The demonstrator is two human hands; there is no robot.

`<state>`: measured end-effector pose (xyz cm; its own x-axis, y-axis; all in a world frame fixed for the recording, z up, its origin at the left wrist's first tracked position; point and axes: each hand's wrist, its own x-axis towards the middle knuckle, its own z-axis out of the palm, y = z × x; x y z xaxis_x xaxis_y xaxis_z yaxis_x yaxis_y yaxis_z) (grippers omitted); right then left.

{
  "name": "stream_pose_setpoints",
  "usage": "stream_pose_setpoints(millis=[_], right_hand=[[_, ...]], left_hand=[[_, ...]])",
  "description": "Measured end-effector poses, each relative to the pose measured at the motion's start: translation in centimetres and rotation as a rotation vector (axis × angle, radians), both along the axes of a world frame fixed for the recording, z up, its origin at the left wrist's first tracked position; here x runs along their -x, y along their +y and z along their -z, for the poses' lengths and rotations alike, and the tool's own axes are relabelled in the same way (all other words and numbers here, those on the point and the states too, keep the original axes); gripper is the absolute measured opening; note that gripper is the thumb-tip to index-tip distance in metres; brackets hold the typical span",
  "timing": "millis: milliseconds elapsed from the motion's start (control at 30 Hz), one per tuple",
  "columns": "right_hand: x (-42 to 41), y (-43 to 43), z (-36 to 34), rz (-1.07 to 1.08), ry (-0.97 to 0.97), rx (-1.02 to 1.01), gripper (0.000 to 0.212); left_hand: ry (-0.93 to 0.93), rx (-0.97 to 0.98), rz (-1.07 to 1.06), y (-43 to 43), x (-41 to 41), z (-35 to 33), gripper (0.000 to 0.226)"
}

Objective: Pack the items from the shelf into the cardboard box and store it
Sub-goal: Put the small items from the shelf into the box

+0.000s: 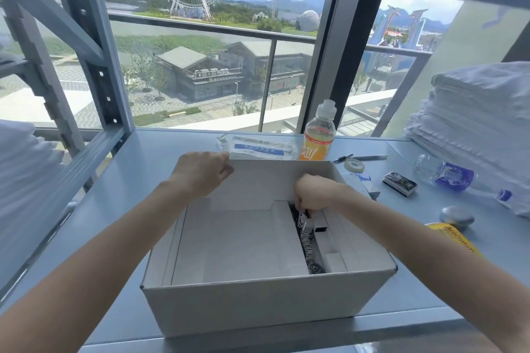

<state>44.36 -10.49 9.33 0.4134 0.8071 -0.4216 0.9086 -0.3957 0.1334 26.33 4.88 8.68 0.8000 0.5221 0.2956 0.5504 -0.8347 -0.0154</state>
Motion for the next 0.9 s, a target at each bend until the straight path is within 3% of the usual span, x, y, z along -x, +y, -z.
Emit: stream_pose_setpoints(millis=[167,400,533,900], right_hand=[[0.4,-0.6,-1.1,-0.079,0.017,0.024,0.026],[-0.9,-6.6,-4.7,-0.117,0.206,-0.493,0.021],[-4.3,-11.0,-7.0,-0.074,0.183,-0.692,0.015],[-15.9,-14.5,-0.8,0.243,0.119,-0.447,0.022]], left_hand=[[0.007,-0.007,-0.005,0.0,0.2,-0.1,0.024],[0.016,0.023,-0.009,0.1,0.2,0.0,0.023],[-0.02,0.014,-0.009,0.2,0.3,0.3,0.024],[-0.09,-0.124,-0.005,0.0,0.2,1.4,0.022]])
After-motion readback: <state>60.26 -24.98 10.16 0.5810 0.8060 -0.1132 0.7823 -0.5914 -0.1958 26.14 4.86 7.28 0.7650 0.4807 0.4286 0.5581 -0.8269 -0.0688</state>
